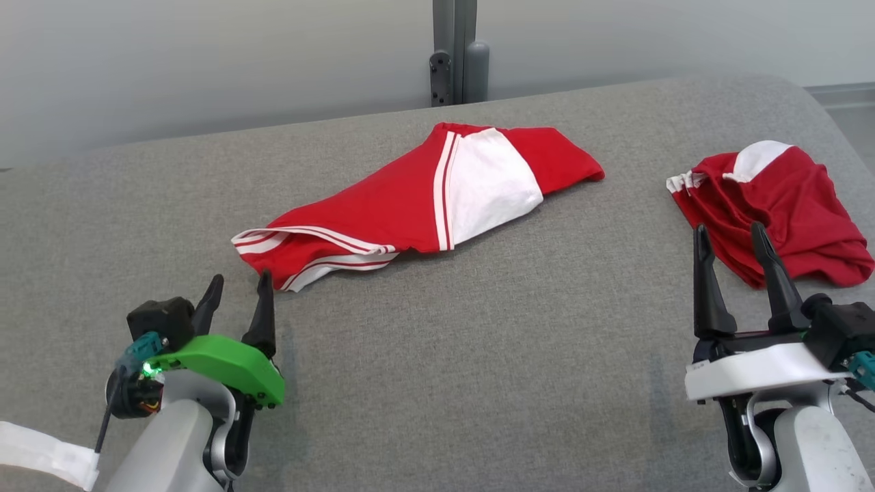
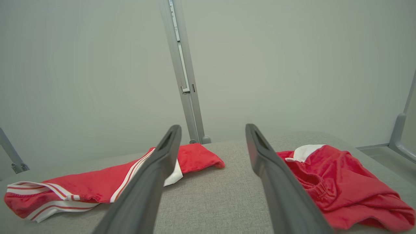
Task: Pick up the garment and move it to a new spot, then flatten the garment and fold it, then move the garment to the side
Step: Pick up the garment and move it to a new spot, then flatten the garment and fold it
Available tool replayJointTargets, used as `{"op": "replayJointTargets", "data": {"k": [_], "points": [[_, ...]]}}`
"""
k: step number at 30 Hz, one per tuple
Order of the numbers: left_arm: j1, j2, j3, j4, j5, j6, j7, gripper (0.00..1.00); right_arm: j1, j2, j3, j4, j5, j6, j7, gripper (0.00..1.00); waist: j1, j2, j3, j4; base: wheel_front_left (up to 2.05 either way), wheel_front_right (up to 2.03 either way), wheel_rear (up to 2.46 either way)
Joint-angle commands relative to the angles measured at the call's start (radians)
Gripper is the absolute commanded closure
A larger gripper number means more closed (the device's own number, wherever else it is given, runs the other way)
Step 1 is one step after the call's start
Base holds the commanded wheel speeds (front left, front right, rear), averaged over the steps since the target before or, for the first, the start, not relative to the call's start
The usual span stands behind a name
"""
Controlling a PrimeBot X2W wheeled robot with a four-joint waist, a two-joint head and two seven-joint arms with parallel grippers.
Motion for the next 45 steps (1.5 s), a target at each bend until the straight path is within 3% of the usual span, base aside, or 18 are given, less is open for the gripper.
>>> {"op": "replayJointTargets", "data": {"k": [1, 10, 18, 28, 45], "points": [[0.032, 0.006, -0.001, -0.026, 0.017, 0.007, -0.011, 0.00, 0.018, -0.002, -0.001, 0.002, -0.011, 0.000, 0.006, 0.00, 0.0001, -0.0001, -0.030, 0.017, 0.00, 0.00, 0.00], [0.201, 0.002, 0.053, -0.293, 0.096, 0.082, -0.033, 0.00, 0.051, -0.002, 0.031, 0.004, -0.041, 0.000, 0.029, 0.00, 0.0001, -0.0001, -0.063, 0.032, 0.00, 0.00, 0.00], [0.365, -0.056, 0.143, -0.483, 0.222, 0.138, -0.033, 0.00, 0.076, -0.002, 0.071, 0.040, -0.015, 0.000, 0.011, 0.00, 0.0001, -0.0001, -0.071, 0.045, 0.00, 0.00, 0.00], [0.431, -0.107, 0.192, -0.521, 0.306, 0.126, -0.033, 0.00, 0.086, -0.002, 0.102, 0.096, 0.011, 0.000, -0.023, 0.00, 0.0001, -0.0001, -0.075, 0.057, 0.00, 0.00, 0.00], [0.423, -0.133, 0.226, -0.496, 0.343, 0.098, -0.033, 0.00, 0.061, -0.002, 0.107, 0.127, -0.002, 0.000, -0.037, 0.00, 0.0001, -0.0001, -0.068, 0.058, 0.00, 0.00, 0.00]]}}
